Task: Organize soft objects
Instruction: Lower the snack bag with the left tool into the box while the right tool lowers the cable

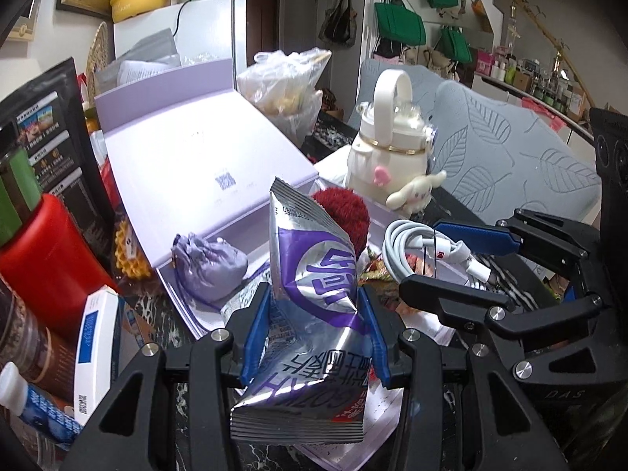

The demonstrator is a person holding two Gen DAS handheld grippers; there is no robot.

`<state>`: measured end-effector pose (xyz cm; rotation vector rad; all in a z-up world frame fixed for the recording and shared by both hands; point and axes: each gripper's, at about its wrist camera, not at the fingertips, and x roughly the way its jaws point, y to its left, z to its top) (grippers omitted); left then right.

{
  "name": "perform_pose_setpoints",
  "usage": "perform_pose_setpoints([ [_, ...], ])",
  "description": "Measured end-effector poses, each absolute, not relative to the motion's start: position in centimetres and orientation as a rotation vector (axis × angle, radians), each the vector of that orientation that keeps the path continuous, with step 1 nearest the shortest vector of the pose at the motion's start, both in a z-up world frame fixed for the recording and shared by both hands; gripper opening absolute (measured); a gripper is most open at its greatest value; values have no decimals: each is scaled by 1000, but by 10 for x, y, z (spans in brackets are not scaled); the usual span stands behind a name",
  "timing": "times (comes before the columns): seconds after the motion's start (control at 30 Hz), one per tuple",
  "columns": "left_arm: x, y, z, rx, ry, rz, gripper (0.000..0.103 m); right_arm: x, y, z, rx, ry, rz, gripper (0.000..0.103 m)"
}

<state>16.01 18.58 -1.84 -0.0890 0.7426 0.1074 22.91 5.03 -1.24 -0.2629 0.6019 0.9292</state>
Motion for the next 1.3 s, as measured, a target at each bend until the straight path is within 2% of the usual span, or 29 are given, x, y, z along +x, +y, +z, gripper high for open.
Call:
perform_pose_setpoints([
  [0.47,167,192,-51,-81,838,110,44,241,59,-38,-296,670,911,52],
  [1.13,179,191,-63,-46,894,108,44,245,67,-49,-333,715,900,54],
  [1.3,184,176,-65,49,910,154,44,244,66,-49,-346,732,886,54],
])
